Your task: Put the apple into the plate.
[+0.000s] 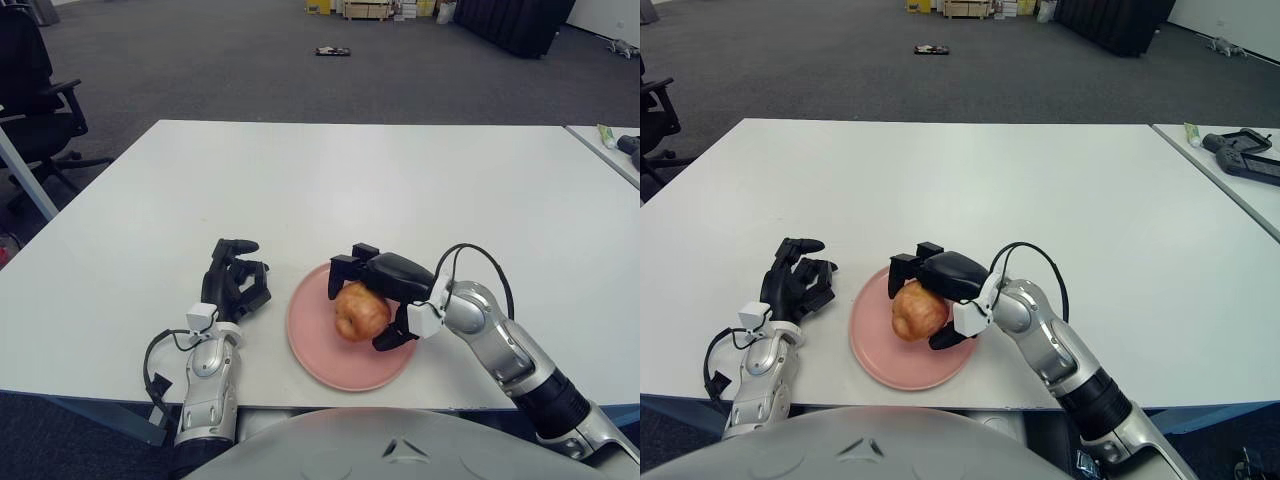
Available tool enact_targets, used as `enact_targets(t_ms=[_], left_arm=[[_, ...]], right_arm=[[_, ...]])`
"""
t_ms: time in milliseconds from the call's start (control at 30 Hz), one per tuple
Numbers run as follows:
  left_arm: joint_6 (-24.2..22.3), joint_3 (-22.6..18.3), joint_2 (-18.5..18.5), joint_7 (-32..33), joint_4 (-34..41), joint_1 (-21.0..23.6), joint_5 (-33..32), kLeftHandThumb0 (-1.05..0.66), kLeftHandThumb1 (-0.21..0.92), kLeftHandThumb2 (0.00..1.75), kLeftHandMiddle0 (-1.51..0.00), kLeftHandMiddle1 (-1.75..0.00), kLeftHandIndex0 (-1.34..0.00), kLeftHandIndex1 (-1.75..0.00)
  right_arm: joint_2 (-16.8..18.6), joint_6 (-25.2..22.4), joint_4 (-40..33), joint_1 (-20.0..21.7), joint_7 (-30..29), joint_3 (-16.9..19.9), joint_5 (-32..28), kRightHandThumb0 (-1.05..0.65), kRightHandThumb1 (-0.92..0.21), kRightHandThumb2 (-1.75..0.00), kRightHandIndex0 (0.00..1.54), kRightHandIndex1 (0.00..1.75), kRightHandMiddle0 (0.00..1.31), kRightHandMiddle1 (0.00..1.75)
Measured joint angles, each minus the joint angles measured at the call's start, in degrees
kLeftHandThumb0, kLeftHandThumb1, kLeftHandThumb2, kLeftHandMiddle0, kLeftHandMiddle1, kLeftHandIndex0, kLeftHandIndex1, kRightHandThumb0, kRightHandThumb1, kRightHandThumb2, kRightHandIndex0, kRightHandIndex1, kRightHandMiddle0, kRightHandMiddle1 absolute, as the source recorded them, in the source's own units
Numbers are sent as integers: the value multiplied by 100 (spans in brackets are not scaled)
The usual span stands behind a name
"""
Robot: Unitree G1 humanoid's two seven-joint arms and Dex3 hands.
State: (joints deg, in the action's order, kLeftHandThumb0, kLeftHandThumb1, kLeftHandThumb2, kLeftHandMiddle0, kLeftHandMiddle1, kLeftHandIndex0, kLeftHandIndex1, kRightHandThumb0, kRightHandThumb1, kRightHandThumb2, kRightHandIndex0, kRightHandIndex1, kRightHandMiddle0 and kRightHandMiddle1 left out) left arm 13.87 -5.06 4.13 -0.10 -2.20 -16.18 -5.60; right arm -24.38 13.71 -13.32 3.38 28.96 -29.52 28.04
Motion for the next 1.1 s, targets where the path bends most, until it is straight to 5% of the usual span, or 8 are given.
enact_targets(t_ms=[433, 733, 833, 900, 1033, 1100], left_arm=[[-23, -24, 3, -61, 1, 3, -175, 0, 56, 98, -45, -158, -31, -175], [-8, -28, 1, -103, -5, 4, -196, 0, 56, 96, -48, -152, -33, -175], [-7, -31, 1, -103, -6, 4, -201, 0, 56, 97, -47, -154, -33, -175], [-5, -32, 2, -103, -5, 3, -202, 0, 55, 98, -46, -156, -32, -175], [-6, -39, 0, -103, -8, 7, -202, 0, 55, 100, -46, -157, -32, -175], [-5, -40, -1, -103, -10, 13, -202, 0, 54, 100, -47, -157, -32, -175]], right_arm=[[19, 760, 605, 253, -583, -389, 997, -1, -2, -164, 85, 173, 60, 172], [-39, 660, 411, 239, -476, -428, 1271, -1, -26, -133, 66, 175, 52, 157], [-66, 526, 267, 262, -220, -421, 1266, -35, -29, -116, 27, 143, 21, 136], [-113, 401, 138, 355, 178, -415, 1118, -56, -39, -98, 11, 84, 9, 97], [-376, 318, -89, 668, 1008, -405, 856, -75, -48, -83, 2, 27, 2, 51], [-475, 367, -130, 734, 1137, -379, 811, -82, -52, -76, 1, 14, 1, 28]])
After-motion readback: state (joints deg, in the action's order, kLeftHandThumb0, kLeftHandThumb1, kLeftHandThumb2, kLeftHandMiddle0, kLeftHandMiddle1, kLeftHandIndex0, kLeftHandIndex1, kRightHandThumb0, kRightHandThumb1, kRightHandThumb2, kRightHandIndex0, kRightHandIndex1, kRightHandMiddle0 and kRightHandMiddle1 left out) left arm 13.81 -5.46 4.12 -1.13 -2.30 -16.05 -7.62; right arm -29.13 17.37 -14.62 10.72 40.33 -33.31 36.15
